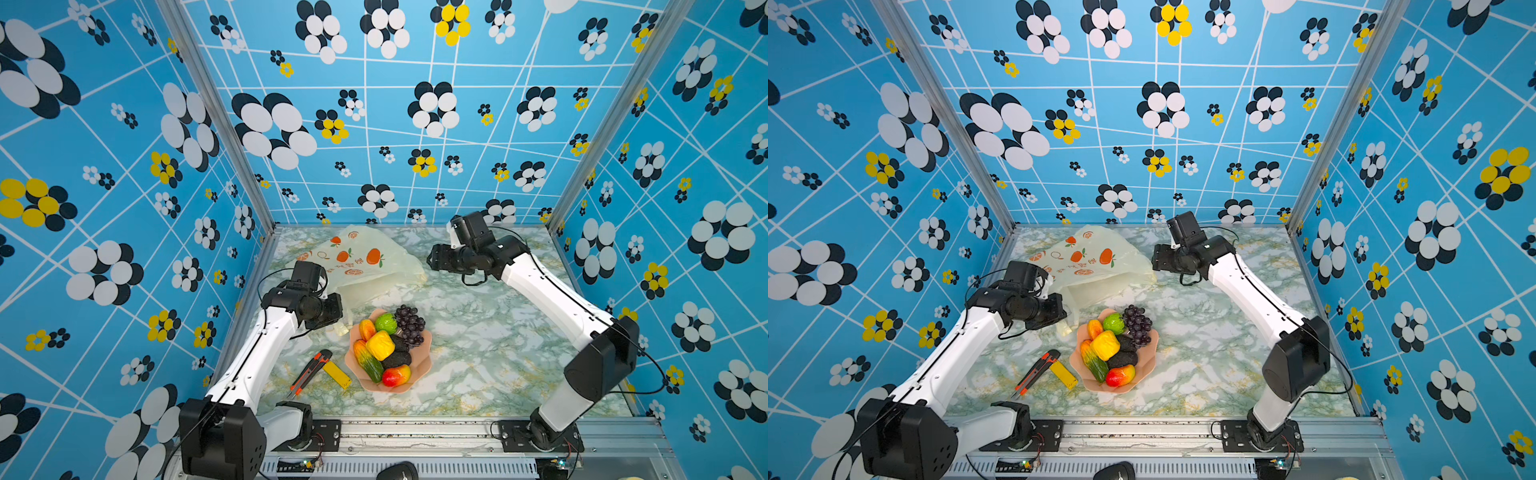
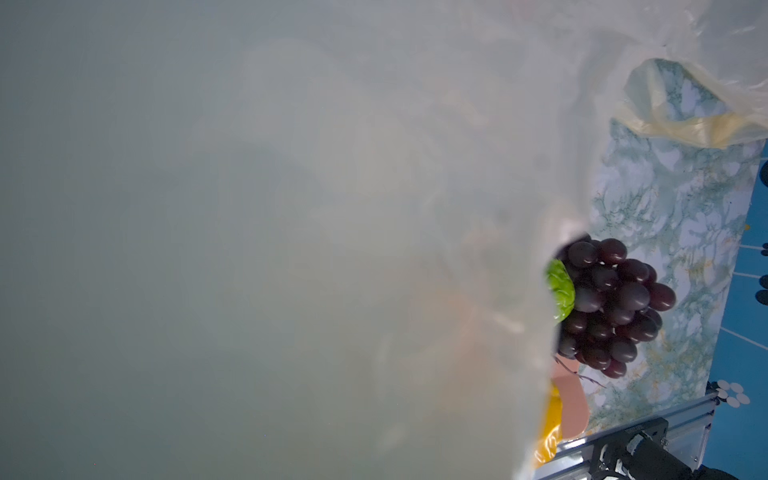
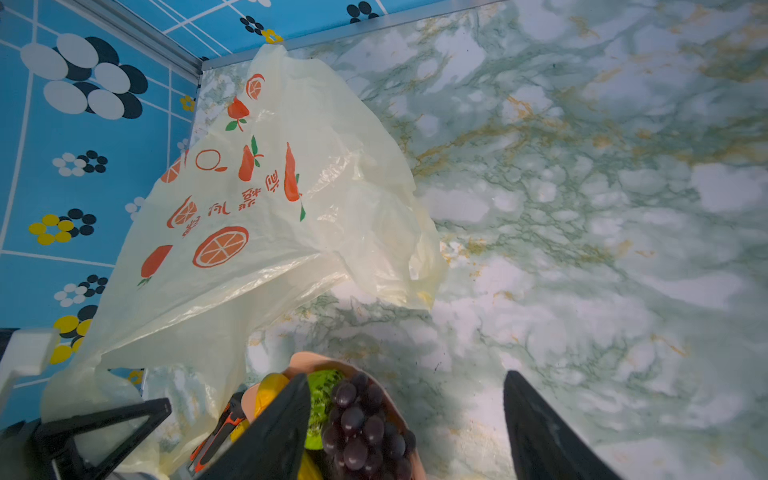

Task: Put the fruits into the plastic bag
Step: 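Move the right gripper over the bowl and lower it onto the dark grapes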

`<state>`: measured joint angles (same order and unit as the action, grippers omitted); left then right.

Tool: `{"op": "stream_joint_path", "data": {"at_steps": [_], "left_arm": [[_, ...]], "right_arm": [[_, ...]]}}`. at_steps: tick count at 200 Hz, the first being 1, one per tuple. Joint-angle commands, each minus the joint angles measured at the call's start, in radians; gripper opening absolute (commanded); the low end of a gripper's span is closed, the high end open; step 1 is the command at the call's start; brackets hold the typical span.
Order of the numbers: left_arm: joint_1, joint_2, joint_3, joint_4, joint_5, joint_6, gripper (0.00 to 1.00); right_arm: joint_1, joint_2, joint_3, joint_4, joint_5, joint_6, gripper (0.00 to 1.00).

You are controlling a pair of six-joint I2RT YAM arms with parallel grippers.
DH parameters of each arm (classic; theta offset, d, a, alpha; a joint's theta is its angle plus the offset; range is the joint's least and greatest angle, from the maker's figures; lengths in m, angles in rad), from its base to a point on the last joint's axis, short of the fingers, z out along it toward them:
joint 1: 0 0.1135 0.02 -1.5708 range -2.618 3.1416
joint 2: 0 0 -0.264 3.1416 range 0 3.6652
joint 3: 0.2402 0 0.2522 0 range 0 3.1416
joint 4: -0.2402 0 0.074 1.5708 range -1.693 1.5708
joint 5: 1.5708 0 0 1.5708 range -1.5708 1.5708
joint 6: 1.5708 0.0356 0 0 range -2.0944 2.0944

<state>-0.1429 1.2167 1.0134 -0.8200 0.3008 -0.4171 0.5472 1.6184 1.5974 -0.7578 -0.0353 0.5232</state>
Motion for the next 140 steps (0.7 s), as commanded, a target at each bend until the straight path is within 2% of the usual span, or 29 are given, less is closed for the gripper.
{"op": "stream_joint_path", "data": {"at_steps": [1, 44, 78, 114, 140], "left_arm": [[-0.024, 0.029, 0.04, -0.047, 0.024, 0.034, 0.0], [-0.054, 0.079, 0.084, -0.078, 0.032, 0.072, 0.0], [-0.06, 0.108, 0.117, -0.099, 0.046, 0.1, 0.0], [-0.066, 0.121, 0.136, -0.108, 0.059, 0.112, 0.0], [-0.072, 0.124, 0.147, -0.114, 0.066, 0.116, 0.0]], "right_arm": [[0.003, -0.078, -0.052, -0.151, 0.008, 0.004, 0.76], [0.017, -0.134, -0.033, -0.257, -0.115, 0.035, 0.76], [0.079, -0.128, -0.018, -0.304, -0.102, 0.014, 0.76], [0.153, -0.097, -0.067, -0.251, -0.133, 0.015, 0.76], [0.185, -0.053, -0.073, -0.222, -0.109, 0.015, 0.77]]}}
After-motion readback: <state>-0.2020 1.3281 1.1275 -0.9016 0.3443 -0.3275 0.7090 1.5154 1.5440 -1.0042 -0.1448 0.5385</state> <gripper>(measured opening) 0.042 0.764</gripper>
